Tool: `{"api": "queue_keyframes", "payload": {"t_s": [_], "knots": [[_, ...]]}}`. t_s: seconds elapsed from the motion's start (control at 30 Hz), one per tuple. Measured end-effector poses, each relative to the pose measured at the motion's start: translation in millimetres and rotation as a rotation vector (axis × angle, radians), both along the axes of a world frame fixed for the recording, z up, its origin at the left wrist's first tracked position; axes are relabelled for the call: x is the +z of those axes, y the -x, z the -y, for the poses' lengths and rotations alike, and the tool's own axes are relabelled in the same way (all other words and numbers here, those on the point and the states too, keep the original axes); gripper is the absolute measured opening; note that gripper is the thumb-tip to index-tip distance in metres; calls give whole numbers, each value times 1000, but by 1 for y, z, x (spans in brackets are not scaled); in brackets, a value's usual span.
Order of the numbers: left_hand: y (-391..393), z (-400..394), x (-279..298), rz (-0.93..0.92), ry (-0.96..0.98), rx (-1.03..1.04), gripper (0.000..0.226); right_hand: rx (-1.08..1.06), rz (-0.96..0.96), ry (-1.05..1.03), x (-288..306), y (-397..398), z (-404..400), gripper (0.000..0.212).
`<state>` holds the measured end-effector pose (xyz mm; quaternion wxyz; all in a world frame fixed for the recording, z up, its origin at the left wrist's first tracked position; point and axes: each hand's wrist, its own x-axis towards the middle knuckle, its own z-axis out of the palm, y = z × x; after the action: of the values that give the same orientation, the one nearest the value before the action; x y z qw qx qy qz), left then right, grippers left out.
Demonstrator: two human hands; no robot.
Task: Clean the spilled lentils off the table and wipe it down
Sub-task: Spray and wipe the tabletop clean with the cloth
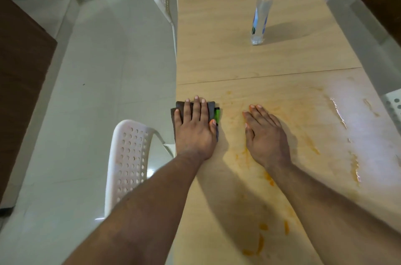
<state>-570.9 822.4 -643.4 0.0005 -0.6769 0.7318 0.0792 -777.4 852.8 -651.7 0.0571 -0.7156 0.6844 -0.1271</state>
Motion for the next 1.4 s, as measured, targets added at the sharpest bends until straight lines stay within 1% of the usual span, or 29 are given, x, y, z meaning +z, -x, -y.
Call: {"api": "queue_keyframes", "payload": {"t_s": [0.07, 0.23, 0.3, 0.4, 0.47, 0.53, 0.6, 0.67, 0.73, 0.83, 0.87, 0.97, 1.03, 1.1, 1.2, 1.27, 1.33, 1.4], "knots": [[-6, 16, 1, 17, 21, 14, 69, 14, -8, 13, 1, -5, -10, 52], [11, 68, 1, 11, -11, 49, 71, 11, -6, -1, -1, 2, -3, 52], [20, 62, 3, 7, -10, 7, 70, 12, -7, 8, -2, 4, -2, 50], [17, 26, 10, 4, -4, -172, 70, 5, -11, 14, 1, 2, -3, 49], [6, 14, 12, -2, -24, -213, 69, 7, -16, 11, 2, 1, -3, 49], [-6, 27, 13, 15, -33, -202, 69, 2, -31, 10, 4, -1, -2, 49], [-9, 57, 10, 28, -13, -151, 68, -1, -32, 20, 3, -1, -1, 49], [-3, 89, 8, 23, -30, -97, 68, -7, -24, 44, 1, 0, 1, 49], [10, 103, 4, 24, -31, -69, 69, -4, -18, 65, -4, 0, 1, 48], [26, 81, 3, 5, -28, -129, 69, 11, -10, 72, -7, 3, 0, 47], [25, 64, 3, 5, -20, -169, 69, 11, -12, 65, -6, 4, -1, 47], [6, 20, 13, -3, -30, -197, 69, 13, -32, 22, 3, 2, -2, 49], [-6, 22, 16, 1, -54, -194, 69, 5, -30, 11, 4, 0, 0, 49], [-7, 46, 13, 27, -37, -149, 68, 3, -11, 22, 2, 0, 0, 49], [12, 92, 9, 21, -27, -66, 69, 10, 0, 54, -4, 3, 2, 49], [29, 101, 6, 27, -26, -62, 70, 15, -8, 52, -6, 3, 3, 49], [43, 84, 3, 10, -24, -115, 71, 14, -7, 32, -7, 5, 2, 50], [46, 43, 6, -3, -13, -187, 70, 7, -5, 15, -3, 4, -1, 50]]}}
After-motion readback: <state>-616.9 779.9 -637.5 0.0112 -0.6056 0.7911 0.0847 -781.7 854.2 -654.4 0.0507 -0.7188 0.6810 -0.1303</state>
